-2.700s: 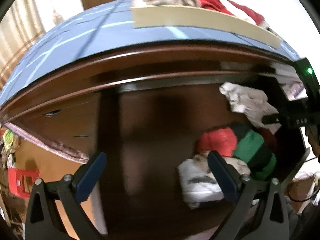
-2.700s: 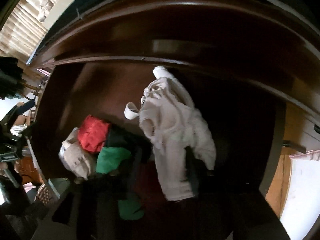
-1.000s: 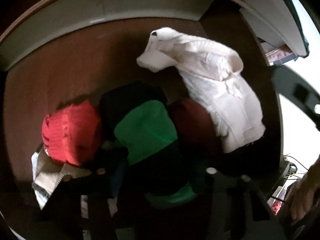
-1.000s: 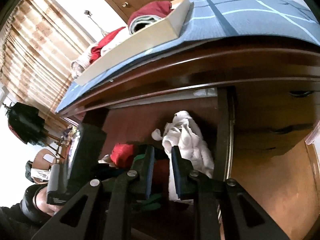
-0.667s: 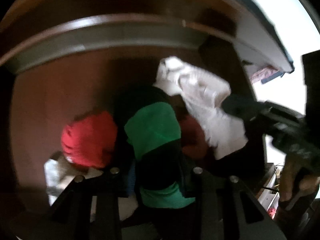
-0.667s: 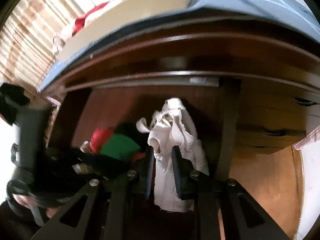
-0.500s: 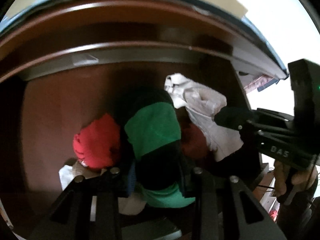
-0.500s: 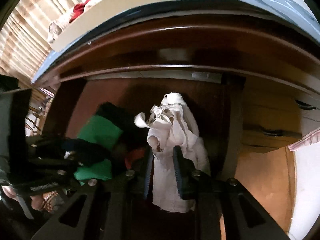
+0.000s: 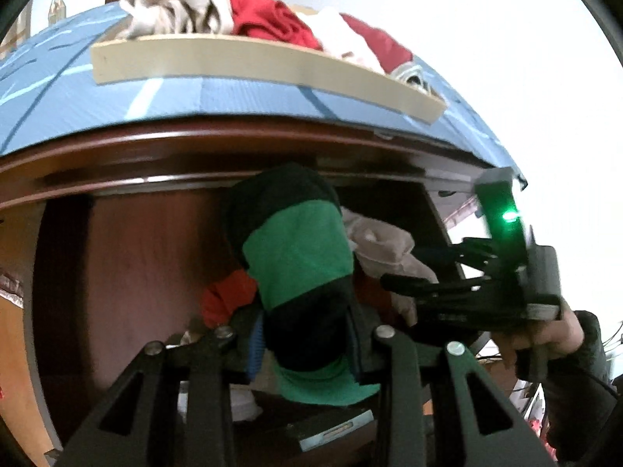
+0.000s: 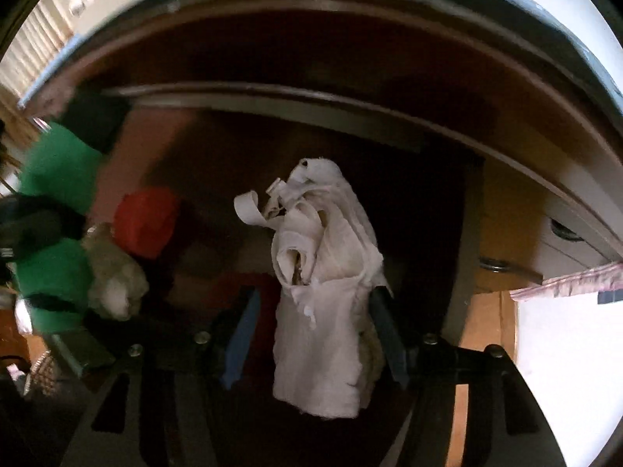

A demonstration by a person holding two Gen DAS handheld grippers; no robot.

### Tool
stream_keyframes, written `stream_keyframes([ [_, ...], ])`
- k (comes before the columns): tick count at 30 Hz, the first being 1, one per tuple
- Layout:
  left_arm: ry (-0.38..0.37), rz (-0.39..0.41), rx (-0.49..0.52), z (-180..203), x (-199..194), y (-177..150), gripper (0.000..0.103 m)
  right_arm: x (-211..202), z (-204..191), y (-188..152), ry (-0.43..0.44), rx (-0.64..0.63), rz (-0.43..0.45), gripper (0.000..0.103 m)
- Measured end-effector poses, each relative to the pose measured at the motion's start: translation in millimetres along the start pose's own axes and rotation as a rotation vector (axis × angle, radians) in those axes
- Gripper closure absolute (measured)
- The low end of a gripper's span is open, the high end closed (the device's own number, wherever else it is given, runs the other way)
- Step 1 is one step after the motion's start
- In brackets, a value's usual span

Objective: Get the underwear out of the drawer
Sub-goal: 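Lift the green sock and white underwear out of the drawer toward the tray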

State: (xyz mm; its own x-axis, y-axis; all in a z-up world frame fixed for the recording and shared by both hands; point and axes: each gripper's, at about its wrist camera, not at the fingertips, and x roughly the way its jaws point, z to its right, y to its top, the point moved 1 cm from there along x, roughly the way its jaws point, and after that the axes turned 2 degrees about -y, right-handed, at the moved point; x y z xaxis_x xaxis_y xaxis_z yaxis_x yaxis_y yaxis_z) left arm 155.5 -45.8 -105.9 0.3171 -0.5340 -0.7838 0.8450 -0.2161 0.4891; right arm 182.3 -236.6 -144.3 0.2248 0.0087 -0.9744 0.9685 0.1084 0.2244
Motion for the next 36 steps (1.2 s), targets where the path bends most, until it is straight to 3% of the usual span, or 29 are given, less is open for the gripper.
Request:
stream_keyframes([
  [2, 0.004, 0.015, 0.000, -2.3, -12.7, -8.0, 0.071, 4.0, -4.2, 6.1, -0.046, -0.022, -0.020, 0.044],
  [4, 0.003, 0.028, -0.004, -6.2, -17.5, -7.6, 0.071, 7.2, -4.6, 10.3, -0.070, -0.035, -0.037, 0.059],
  [8, 0.000, 0.039, -0.006, -10.2, -23.9, -8.0, 0.071, 10.8, -9.8, 13.3, -0.095, -0.089, -0.051, 0.061],
  [12, -0.003, 0.051, -0.003, -9.9, -25.3, -9.6, 0.071, 18.7, -24.3, 13.0, -0.190, -0.168, -0.078, 0.061],
  [15, 0.002, 0.069, 0.005, -10.1, -28.5, -11.6, 0.071, 10.7, -21.1, 11.6, -0.183, -0.136, -0.047, 0.070],
  [18, 0.016, 0.080, 0.000, -13.2, -31.0, -12.2, 0.071, -7.7, -4.7, 7.6, -0.105, -0.024, 0.013, 0.075],
  [25, 0.035, 0.100, -0.003, -14.5, -41.1, -16.3, 0.071, -63.9, 26.6, -17.6, 0.202, 0.252, 0.183, 0.074],
  [30, 0.047, 0.126, 0.012, -7.6, -52.0, -20.9, 0.071, -101.0, 28.3, -30.7, 0.409, 0.378, 0.302, 0.074],
  [36, 0.056, 0.157, 0.042, 3.5, -64.1, -28.0, 0.071, -125.4, 16.7, -42.2, 0.496, 0.400, 0.383, 0.074],
])
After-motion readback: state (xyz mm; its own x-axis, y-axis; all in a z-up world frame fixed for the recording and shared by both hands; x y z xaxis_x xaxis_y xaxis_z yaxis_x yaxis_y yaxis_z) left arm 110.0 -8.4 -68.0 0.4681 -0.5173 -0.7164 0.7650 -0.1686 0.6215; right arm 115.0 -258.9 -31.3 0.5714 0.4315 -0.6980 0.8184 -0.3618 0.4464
